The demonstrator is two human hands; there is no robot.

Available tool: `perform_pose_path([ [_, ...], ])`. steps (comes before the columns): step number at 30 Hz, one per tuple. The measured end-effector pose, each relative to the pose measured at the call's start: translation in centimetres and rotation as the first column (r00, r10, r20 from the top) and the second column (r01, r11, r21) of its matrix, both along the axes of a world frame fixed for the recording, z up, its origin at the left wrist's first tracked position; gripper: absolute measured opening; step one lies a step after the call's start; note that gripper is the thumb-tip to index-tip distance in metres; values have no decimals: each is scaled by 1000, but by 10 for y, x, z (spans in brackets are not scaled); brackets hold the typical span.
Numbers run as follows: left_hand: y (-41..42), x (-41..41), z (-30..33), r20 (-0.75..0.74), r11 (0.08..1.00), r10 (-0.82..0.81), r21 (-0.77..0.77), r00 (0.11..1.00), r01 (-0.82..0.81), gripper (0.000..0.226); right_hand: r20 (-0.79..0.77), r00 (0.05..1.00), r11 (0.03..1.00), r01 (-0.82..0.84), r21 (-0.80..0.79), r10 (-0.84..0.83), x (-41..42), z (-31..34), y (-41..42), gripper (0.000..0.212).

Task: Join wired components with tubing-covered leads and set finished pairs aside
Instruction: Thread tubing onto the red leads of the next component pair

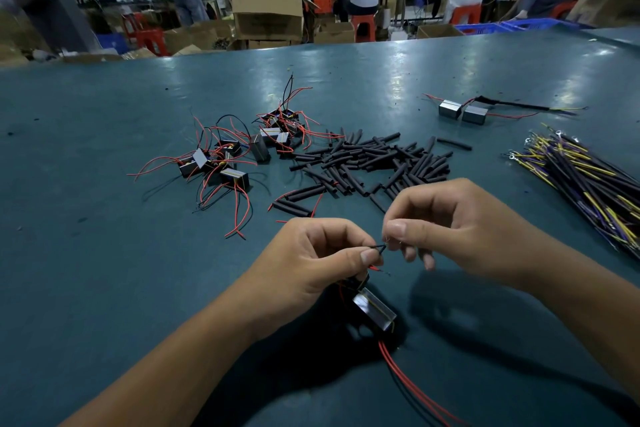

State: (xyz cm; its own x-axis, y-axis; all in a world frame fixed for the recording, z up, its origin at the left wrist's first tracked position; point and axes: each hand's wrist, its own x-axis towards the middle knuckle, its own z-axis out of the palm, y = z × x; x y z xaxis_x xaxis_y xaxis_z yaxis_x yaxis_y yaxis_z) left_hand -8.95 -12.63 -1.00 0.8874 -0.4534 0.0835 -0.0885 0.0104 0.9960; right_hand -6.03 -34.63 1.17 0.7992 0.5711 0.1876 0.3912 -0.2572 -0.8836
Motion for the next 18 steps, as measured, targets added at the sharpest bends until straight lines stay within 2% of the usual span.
perform_pose_path([
  [4, 1, 0, -1, 2, 1000, -5, 3, 1000, 5, 6, -110, 991, 994, -72, 83, 81, -2, -1, 2, 8],
  [11, 0, 1, -2, 1, 1000, -13, -5, 1000, 13, 7, -133, 984, 988, -103, 114, 117, -2, 0, 3, 8],
  [14, 1, 1, -3, 9, 1000, -19, 2, 1000, 19, 8, -109, 986, 988, -115, 104, 126, -3, 0, 4, 10],
  [18, 2, 2, -4, 18, 1000, -29, 11, 999, 29, 8, 6, 992, 992, -123, 38, 123, -5, -1, 5, 8],
])
